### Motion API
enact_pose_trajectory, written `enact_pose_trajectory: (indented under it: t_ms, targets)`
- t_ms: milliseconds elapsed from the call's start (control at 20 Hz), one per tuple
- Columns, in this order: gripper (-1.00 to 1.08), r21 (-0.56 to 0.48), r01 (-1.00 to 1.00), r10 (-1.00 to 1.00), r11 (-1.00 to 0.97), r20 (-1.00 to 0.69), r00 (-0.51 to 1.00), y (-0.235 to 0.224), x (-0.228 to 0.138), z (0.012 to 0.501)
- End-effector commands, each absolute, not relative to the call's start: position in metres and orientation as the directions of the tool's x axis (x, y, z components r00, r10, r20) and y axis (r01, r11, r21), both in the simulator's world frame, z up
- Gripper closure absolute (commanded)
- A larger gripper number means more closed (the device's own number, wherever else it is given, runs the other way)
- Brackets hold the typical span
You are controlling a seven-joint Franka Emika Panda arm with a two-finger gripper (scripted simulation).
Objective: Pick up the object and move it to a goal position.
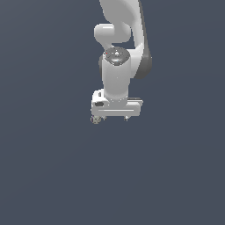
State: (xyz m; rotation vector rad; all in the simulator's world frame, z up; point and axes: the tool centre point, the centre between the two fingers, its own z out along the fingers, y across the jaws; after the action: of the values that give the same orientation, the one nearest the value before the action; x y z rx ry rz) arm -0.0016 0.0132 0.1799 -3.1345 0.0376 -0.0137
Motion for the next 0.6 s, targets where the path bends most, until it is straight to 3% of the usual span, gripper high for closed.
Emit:
enact_pose_trajectory:
  t_ms: [0,550]
  targets:
    - [-0.92,-0.007,-0.024,-0.024,-1.000,0.009,1.000,0.013,-0.002,0.180]
    - [-0.92,0.018,-0.056,-0.055,-0.998,0.009,0.998,-0.019,-0.004,0.190]
